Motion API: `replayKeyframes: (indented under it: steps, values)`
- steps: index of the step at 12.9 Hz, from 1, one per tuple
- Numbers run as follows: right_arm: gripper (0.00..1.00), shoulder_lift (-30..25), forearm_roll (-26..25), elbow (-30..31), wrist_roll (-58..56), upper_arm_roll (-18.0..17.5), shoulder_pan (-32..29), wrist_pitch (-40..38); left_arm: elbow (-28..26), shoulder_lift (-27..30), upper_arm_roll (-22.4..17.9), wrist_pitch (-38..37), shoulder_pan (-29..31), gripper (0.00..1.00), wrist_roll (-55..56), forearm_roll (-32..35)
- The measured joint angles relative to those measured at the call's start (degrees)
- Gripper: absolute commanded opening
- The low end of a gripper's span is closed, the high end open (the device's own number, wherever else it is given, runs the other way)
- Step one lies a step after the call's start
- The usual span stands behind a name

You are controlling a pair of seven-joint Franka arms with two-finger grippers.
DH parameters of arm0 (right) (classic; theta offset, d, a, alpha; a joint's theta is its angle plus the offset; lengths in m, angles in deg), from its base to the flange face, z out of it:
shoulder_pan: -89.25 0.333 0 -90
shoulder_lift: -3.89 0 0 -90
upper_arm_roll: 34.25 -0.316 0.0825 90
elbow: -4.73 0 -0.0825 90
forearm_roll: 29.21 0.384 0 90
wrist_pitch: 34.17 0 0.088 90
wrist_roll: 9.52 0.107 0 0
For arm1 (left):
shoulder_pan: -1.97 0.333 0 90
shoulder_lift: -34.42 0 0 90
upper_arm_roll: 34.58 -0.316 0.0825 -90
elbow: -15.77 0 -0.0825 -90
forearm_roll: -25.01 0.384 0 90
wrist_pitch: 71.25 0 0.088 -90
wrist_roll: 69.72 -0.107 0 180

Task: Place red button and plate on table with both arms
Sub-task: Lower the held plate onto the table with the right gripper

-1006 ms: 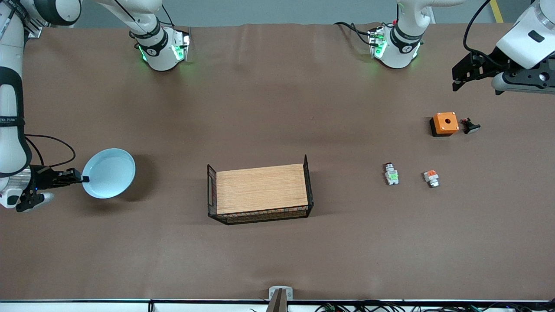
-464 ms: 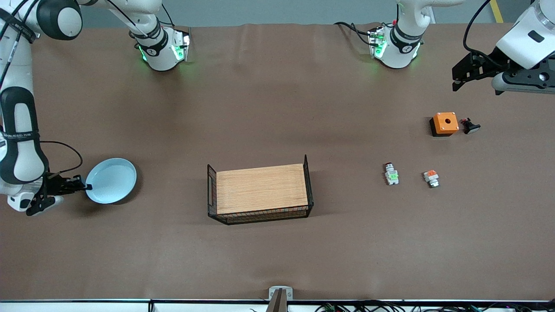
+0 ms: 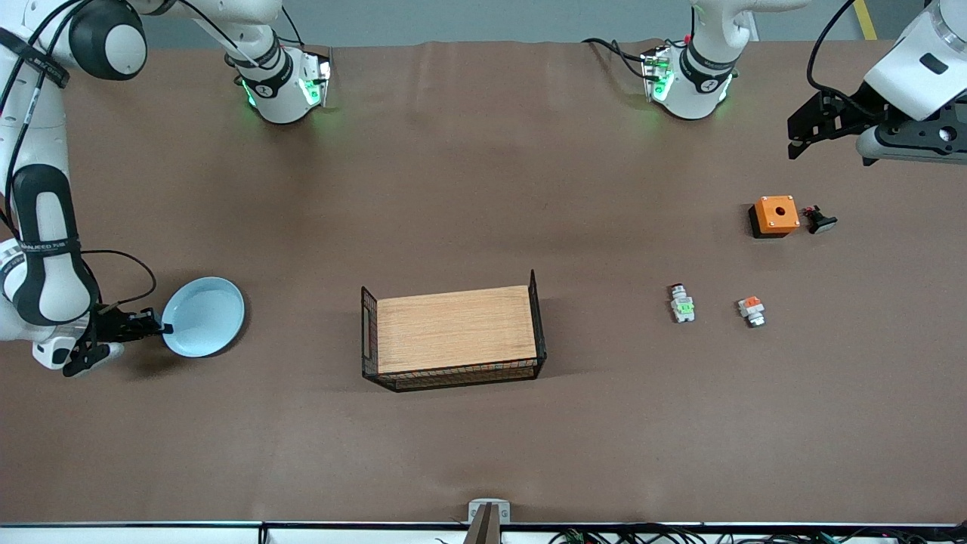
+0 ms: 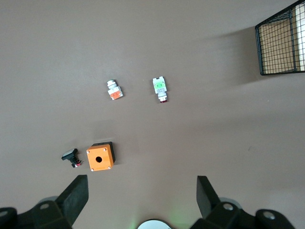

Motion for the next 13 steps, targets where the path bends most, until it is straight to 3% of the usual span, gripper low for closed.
replayKeyframes:
  steps: [6,7,11,13]
  values:
    - [0.62,-0.4,0.3,-0.2,0.7,-0.5,0.0,-0.8,0.0,0.0,0.0,0.0,0.0,1.0,0.0,0.0]
    - [0.66,-0.4,0.2,-0.8,1.5,-0.6,0.0,-2.2,0.0,0.0,0.0,0.0,0.0,1.0,0.0,0.0]
    - [1.0,-0.6,-2.0,-6.4,4.0,-0.6,0.6,-9.4,0.0,0.0,0.0,0.0,0.0,1.0,0.0,0.0]
    - [1.0,-0.9,-3.5,-9.8,4.4,-0.6,0.8,-12.9,0.0,0.0,0.0,0.0,0.0,1.0,0.0,0.0]
